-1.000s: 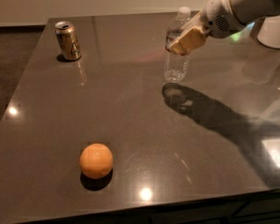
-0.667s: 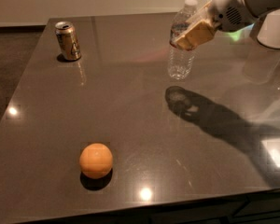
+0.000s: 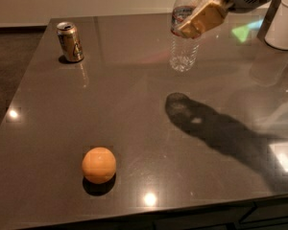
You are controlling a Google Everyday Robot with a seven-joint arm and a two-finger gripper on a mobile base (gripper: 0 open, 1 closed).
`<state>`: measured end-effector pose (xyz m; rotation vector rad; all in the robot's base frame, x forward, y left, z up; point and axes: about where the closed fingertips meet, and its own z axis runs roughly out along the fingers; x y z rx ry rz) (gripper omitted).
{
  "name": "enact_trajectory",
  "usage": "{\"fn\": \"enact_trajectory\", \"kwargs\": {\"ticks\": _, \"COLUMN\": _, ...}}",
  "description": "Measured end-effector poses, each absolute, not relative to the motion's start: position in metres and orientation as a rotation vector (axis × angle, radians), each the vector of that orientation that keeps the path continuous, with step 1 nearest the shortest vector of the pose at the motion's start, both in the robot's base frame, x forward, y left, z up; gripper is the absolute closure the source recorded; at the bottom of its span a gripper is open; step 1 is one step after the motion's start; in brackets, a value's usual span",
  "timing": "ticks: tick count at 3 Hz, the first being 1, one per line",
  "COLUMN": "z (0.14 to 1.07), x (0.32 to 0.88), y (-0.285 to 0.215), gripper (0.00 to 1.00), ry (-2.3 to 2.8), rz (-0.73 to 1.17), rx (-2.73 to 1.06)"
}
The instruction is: Pick water bottle
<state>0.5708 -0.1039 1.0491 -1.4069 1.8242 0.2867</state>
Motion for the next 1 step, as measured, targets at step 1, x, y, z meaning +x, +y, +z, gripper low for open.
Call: {"fn": "enact_trajectory", "kwargs": {"ticks": 1, "z": 1.0491, "x": 0.5707, "y": -0.1038, "gripper": 1.0, "ry": 1.824, "rz": 0.287, "rx": -1.407}}
